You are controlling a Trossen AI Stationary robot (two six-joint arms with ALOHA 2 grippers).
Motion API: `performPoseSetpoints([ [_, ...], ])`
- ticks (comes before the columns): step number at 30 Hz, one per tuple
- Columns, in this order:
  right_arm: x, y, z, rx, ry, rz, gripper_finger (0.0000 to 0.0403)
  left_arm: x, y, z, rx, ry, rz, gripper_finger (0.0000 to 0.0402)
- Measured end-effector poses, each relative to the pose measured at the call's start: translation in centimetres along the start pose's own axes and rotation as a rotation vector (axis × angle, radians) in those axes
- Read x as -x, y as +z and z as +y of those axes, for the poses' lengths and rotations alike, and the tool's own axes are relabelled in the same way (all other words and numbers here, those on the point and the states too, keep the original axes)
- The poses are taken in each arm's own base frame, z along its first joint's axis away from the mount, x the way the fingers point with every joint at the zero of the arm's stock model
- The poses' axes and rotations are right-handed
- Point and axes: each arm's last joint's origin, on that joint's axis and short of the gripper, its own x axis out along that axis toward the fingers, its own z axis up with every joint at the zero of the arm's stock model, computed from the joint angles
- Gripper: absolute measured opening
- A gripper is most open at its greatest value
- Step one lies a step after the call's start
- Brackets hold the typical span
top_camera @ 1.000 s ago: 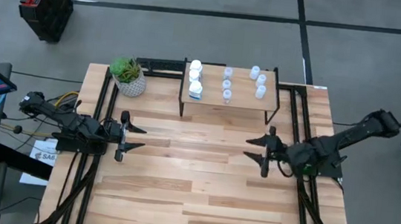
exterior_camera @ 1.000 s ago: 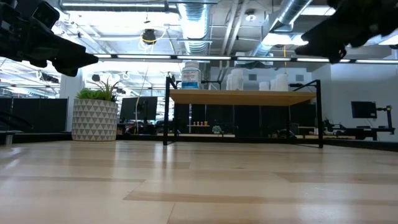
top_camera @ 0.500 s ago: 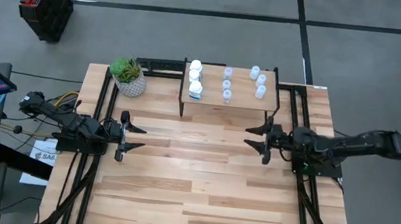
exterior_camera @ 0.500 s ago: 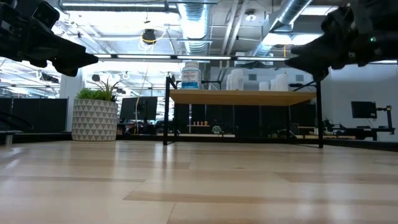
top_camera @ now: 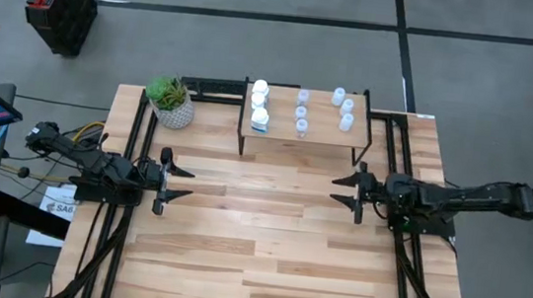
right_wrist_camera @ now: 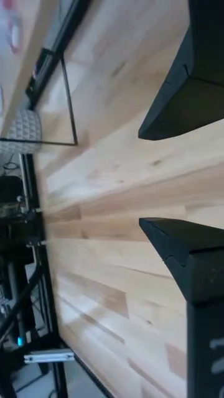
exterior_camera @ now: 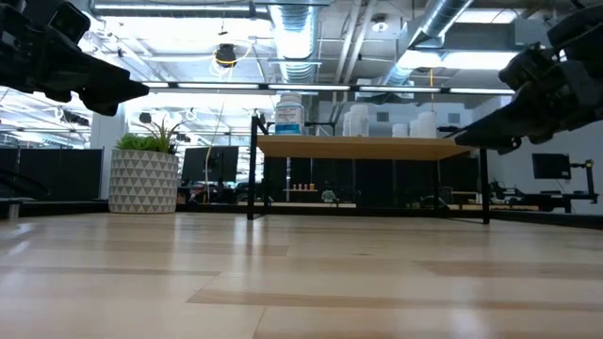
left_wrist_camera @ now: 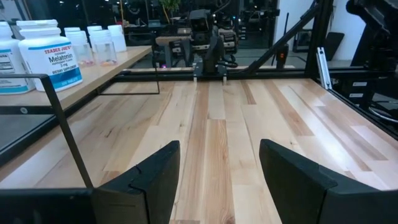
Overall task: Pick and place medicine bottles onto shelf by color
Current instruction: Adjust the big white pill bottles on the shelf
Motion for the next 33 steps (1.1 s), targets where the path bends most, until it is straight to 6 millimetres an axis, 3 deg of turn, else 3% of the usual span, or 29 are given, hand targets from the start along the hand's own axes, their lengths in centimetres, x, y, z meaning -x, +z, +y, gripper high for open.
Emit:
performPoseSetpoints([
  [15,2.4,1.5,-0.2,0.103,-0.032,-0.186,0.0238,0.0,0.0,0.0,0.001,-0.001,-0.001,0.0210],
  [20,3.1,2.1,-0.5,0.113,-0.117,-0.271,0.0238,0.0,0.0,0.0,0.001,0.000,-0.001,0.0210],
  [33,2.5,1.6,-0.5,0.088,-0.121,-0.191,0.0238,0.0,0.0,0.0,0.001,-0.001,-0.001,0.0210],
])
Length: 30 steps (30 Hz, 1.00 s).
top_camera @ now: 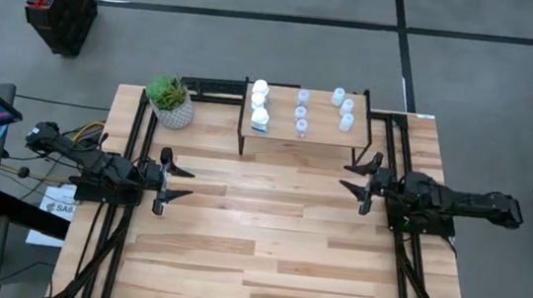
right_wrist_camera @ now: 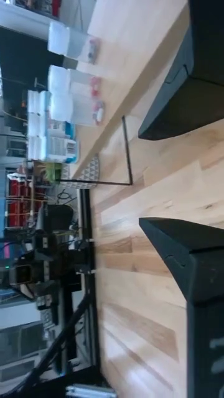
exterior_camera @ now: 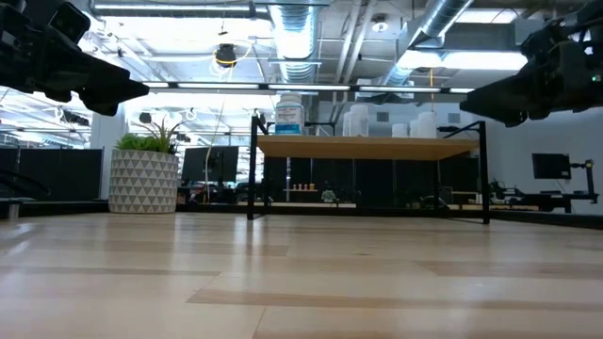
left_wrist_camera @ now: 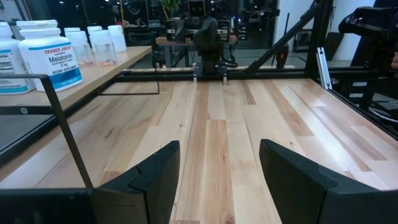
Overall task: Pick and place medicine bottles onto shelf by color
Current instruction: Adjust the big white pill bottles on the shelf
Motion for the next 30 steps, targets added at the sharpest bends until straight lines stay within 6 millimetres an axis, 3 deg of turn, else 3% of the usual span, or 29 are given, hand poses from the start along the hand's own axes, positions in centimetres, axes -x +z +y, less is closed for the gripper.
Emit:
performPoseSetpoints([
  [14,-0.1,-0.2,0.0,0.001,0.000,0.019,0.0238,0.0,0.0,0.0,0.004,-0.001,-0.002,0.0210],
  [18,-0.1,-0.2,0.0,0.001,0.000,0.019,0.0238,0.0,0.1,0.0,0.189,0.007,-0.023,0.0210],
  [21,-0.1,-0.2,0.0,-0.001,0.000,0.019,0.0238,0.1,1.2,0.4,0.362,0.130,-0.153,0.0210],
  [26,-0.1,-0.2,0.0,-0.001,0.000,0.019,0.0238,0.7,2.8,1.4,0.469,0.428,-0.348,0.0210],
  [30,-0.1,-0.2,0.0,-0.001,0.000,0.019,0.0238,1.1,2.8,1.9,0.546,0.617,-0.388,0.0210],
])
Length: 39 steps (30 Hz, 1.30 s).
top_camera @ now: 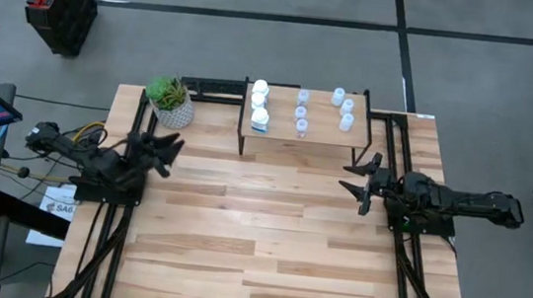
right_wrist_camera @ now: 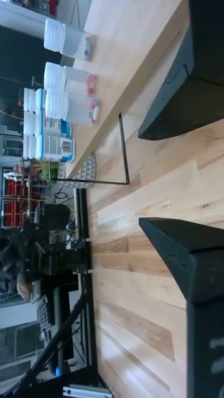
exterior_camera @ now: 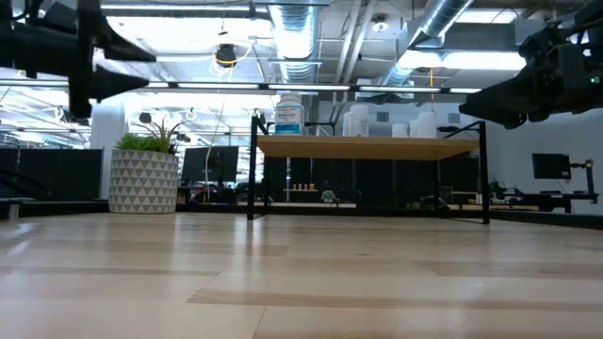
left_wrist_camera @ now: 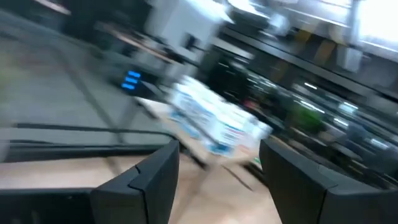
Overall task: Pick and place medicine bottles onto shelf by color
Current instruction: Adjust the big white pill bottles on the shelf
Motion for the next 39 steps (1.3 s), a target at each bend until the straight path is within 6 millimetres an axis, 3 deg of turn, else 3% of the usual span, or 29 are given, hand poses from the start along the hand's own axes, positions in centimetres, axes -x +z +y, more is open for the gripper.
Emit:
performPoseSetpoints([
  [4,0.0,0.0,0.0,0.001,0.000,0.001,0.0238,0.0,-0.4,0.5,-0.052,0.118,-0.012,0.0210],
  [9,0.0,0.0,0.0,0.003,0.000,0.001,0.0238,-0.1,-0.1,0.3,0.090,0.065,-0.016,0.0210],
  [11,0.0,0.0,0.0,0.003,0.001,0.001,0.0238,-0.2,-0.1,0.4,0.059,0.060,-0.015,0.0210],
  [16,0.0,0.0,0.0,0.003,0.001,0.001,0.0238,-0.2,-1.5,1.1,-0.015,0.093,0.051,0.0210],
  [26,0.0,0.0,0.0,0.003,0.001,0.001,0.0238,-0.5,-2.5,2.4,0.077,0.244,0.001,0.0210],
  [32,0.0,0.0,0.0,0.003,0.001,0.001,0.0238,-0.5,-2.5,2.3,0.053,0.212,0.023,0.0210],
  [39,0.0,0.0,0.0,0.001,0.001,0.001,0.0238,-0.6,-2.2,1.6,-0.119,0.056,0.085,0.0210],
])
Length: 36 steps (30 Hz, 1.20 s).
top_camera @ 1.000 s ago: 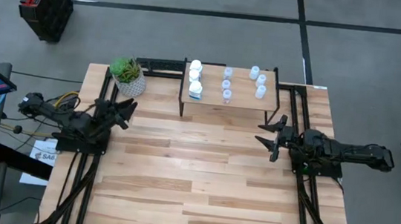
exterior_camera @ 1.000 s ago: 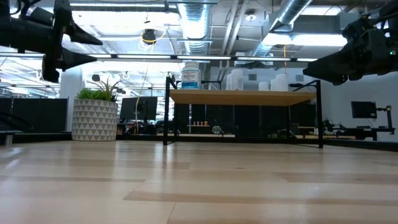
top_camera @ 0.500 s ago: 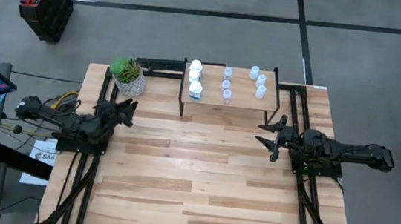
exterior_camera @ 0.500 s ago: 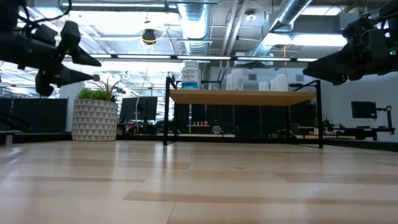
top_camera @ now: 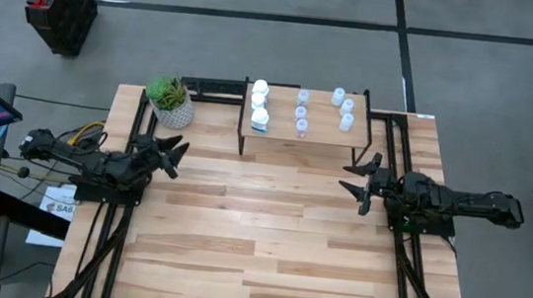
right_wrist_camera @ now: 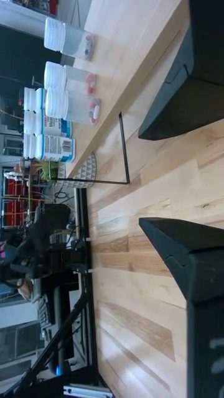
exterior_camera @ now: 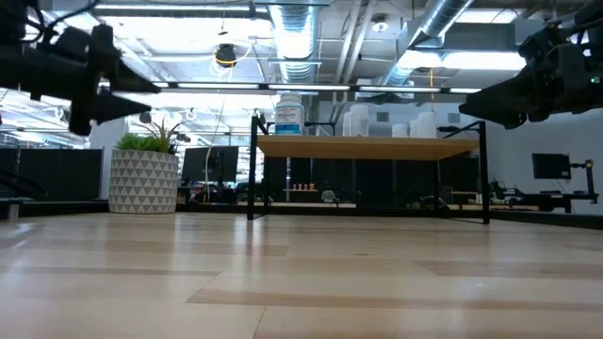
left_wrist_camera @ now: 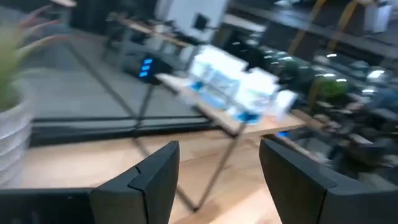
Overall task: Pick and place medicine bottles onto shelf by color
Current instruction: Adjust the big white pill bottles on the shelf
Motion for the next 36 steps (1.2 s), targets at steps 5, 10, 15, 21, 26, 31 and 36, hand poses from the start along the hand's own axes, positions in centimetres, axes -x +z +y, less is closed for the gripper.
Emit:
performPoseSetpoints([
  [5,0.0,0.0,0.0,0.000,0.000,0.000,0.0238,0.1,1.8,-1.1,0.002,-0.189,-0.058,0.0210],
  [10,0.0,0.0,0.0,0.001,0.000,0.001,0.0238,-0.3,4.7,-2.7,-0.071,-0.154,-0.118,0.0210],
  [15,0.0,0.0,0.0,0.001,0.001,0.001,0.0238,-2.8,7.5,-5.6,-0.258,-0.026,-0.104,0.0210],
  [21,0.0,0.0,0.0,0.001,0.001,0.000,0.0238,-8.5,11.3,-8.3,-0.570,0.228,0.044,0.0210],
  [26,0.0,0.0,0.0,0.002,0.000,0.001,0.0238,-14.3,14.0,-7.7,-0.705,0.208,0.328,0.0210],
  [31,0.0,0.0,0.0,0.002,0.001,0.000,0.0238,-19.7,17.0,-5.9,-0.704,-0.079,0.487,0.0210],
  [36,0.0,0.0,0.0,0.002,0.001,0.000,0.0238,-23.9,18.5,-3.2,-0.632,-0.052,0.579,0.0176],
])
